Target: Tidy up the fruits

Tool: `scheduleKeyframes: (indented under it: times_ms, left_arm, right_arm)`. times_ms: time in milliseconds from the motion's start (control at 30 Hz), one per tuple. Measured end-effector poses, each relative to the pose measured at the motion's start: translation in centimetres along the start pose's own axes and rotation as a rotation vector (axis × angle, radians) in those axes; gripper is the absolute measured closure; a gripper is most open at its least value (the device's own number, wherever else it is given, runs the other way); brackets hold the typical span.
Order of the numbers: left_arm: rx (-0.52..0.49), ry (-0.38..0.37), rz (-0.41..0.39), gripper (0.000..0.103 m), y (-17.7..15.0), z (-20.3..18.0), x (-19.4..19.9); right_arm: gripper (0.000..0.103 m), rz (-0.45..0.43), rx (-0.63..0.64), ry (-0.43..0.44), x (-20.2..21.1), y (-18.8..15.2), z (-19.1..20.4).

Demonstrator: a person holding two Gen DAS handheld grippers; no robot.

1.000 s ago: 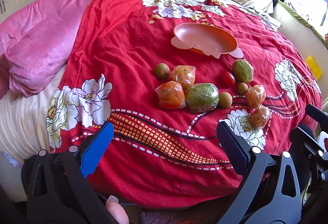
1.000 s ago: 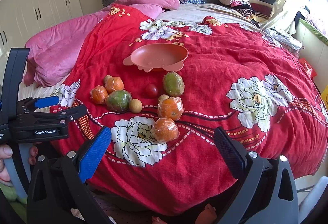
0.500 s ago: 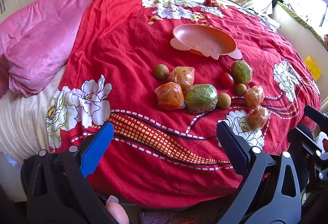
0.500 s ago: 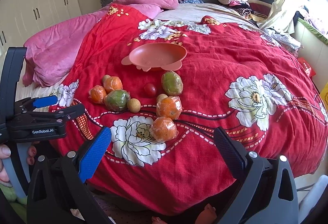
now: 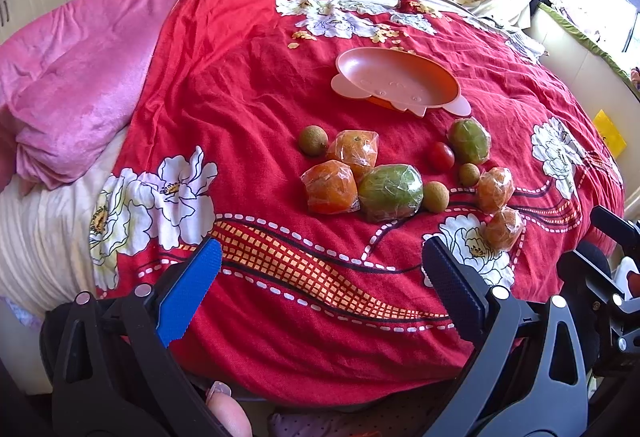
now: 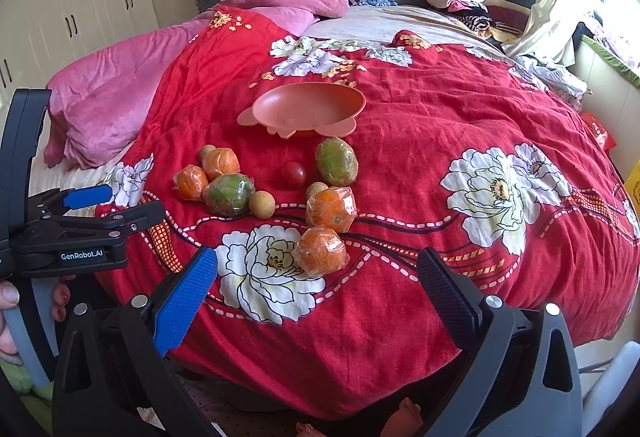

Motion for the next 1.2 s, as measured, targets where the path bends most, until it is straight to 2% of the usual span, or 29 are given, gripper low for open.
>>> scheduleKeyframes:
  times_ms: [800, 1200]
  left_arm:
    - [-0.006, -0.050, 0.047, 0.008, 0.4, 1.1, -2.0]
    - [-0.033, -0.076, 0.047, 0.010, 2.4, 1.4, -3.3]
  right_arm:
    - [0.004, 0.040, -0.005, 0.019, -1.7, 0.2, 0.2]
    - [0.004, 0.101, -0.025, 0.028, -4.3, 0.2, -0.7]
Point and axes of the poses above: each gripper's, at about its wrist camera, not at the fingertips, and x roughly against the way its jaws point, z to its left, y to its top, the point moved 7 cm from there along -x, roughly the way its jaws point, and after that the axes turned 15 degrees about z, right-handed, at the moved point
